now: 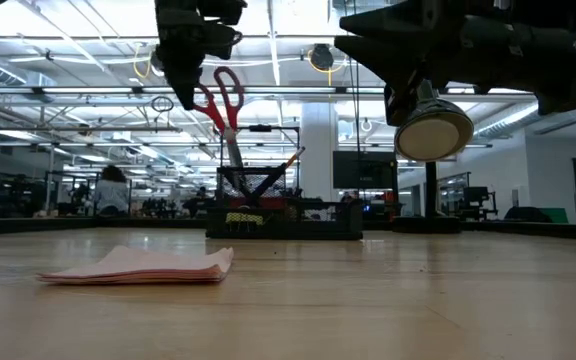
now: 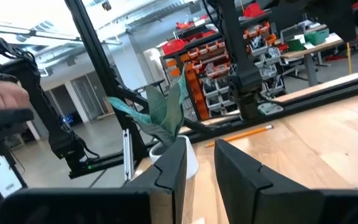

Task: Pick and place office supplies into organizer
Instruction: Put the red scissors into the black desk organizer, then put the orange pencil into the black desk organizer

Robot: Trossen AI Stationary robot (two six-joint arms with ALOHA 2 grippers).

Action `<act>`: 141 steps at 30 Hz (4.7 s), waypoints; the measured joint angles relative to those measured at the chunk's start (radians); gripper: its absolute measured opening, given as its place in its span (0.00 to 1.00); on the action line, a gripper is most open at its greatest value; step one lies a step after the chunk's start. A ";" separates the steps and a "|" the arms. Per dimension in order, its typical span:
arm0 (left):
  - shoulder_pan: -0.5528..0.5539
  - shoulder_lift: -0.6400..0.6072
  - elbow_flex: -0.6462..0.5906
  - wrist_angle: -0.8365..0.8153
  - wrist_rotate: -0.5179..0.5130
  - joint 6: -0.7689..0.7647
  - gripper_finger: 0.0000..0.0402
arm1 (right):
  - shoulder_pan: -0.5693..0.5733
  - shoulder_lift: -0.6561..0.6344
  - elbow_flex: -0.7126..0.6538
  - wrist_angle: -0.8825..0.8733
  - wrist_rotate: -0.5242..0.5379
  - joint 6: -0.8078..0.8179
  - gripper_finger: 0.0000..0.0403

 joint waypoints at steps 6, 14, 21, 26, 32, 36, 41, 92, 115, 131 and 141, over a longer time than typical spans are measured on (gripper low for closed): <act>0.012 0.054 0.013 -0.009 0.060 0.046 0.06 | 0.000 0.000 0.000 0.002 0.000 0.007 0.18; 0.026 0.125 0.010 -0.025 -0.015 0.092 0.09 | 0.000 0.000 0.000 0.009 0.000 0.008 0.18; 0.025 0.154 0.011 0.014 -0.053 0.092 0.05 | 0.000 0.000 0.000 0.002 0.000 0.008 0.18; 0.031 0.154 0.011 0.060 -0.069 0.129 0.15 | 0.000 0.000 0.000 -0.002 0.000 0.008 0.18; 0.036 0.153 0.011 0.084 -0.108 0.110 0.14 | 0.001 0.000 0.000 -0.006 -0.004 0.011 0.18; 0.035 0.153 0.011 0.093 -0.134 0.088 0.14 | 0.002 0.000 0.000 -0.007 -0.004 0.011 0.18; 0.023 0.153 0.011 0.130 -0.132 0.099 0.28 | 0.003 0.000 0.000 -0.006 -0.005 0.024 0.18; -0.100 -0.603 -0.704 0.179 -0.280 -0.830 0.62 | 0.055 0.000 0.000 -0.134 -0.030 0.011 0.18; -0.175 -0.665 -0.870 0.170 -0.233 -1.142 0.52 | 0.034 0.000 0.000 -0.141 -0.028 0.007 0.18; -0.146 -0.657 -0.870 0.218 -0.204 -1.171 0.46 | 0.027 0.000 0.000 -0.142 -0.030 -0.019 0.18; -0.162 -0.656 -0.870 0.471 -0.192 -1.429 0.46 | 0.027 0.000 0.000 -0.142 -0.030 -0.019 0.18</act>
